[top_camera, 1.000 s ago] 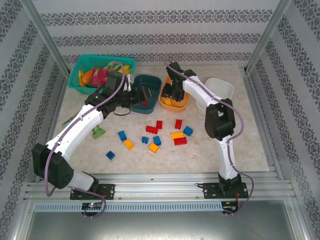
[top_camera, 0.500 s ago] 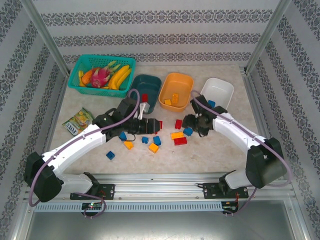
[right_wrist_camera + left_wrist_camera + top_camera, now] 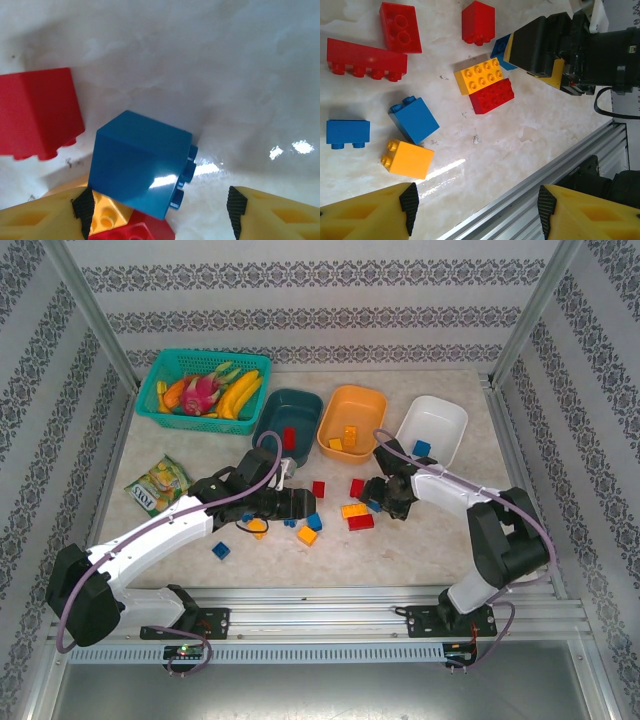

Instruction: Sort the legos into containers by color

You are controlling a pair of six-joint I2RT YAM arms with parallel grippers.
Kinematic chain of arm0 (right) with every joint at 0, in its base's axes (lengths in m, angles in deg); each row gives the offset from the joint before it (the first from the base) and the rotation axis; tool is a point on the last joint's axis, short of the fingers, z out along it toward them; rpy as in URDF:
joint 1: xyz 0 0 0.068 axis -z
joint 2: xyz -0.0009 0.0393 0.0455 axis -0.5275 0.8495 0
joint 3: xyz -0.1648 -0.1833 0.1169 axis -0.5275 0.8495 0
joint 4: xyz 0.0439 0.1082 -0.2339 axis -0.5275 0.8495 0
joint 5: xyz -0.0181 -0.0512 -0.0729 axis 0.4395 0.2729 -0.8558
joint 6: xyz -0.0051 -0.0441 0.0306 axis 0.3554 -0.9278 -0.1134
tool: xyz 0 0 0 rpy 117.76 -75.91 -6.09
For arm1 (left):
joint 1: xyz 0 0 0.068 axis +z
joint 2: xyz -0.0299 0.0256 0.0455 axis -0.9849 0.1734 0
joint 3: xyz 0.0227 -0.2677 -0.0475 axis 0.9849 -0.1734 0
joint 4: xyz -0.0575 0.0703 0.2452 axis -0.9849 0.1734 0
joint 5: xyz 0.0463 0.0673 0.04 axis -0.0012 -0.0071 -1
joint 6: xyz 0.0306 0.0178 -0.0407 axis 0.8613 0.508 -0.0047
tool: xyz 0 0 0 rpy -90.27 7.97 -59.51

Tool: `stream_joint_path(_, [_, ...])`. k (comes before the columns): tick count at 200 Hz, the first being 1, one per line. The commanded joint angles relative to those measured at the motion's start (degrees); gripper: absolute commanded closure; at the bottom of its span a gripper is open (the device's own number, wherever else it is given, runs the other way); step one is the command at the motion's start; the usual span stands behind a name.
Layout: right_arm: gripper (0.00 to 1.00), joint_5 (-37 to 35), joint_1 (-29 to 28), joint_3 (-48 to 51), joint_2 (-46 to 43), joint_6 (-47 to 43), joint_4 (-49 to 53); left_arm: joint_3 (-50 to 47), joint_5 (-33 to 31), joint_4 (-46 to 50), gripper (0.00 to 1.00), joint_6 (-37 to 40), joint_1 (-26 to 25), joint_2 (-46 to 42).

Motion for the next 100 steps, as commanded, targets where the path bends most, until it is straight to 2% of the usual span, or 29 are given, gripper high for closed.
stream_joint_path(1, [0.28, -0.5, 0.6, -2.0, 1.6, 1.6, -1.8, 1.3, -1.2, -1.6, 0.33, -0.5, -1.1, -1.2])
stream_joint_path(22, [0.29, -0.5, 0.9, -3.0, 3.4, 1.3, -1.9, 1.2, -1.3, -1.6, 0.33, -0.7, -1.2, -1.4])
stream_joint_path(68, [0.37, -1.7, 1.4, -3.8, 5.2, 1.3, -1.5, 1.4, -1.3, -1.6, 0.33, -0.7, -1.2, -1.3])
stream_joint_path(100, [0.54, -2.1, 1.8, -4.2, 5.3, 0.5, -1.0, 1.9, -1.2, -1.9, 0.33, -0.7, -1.3, -0.6])
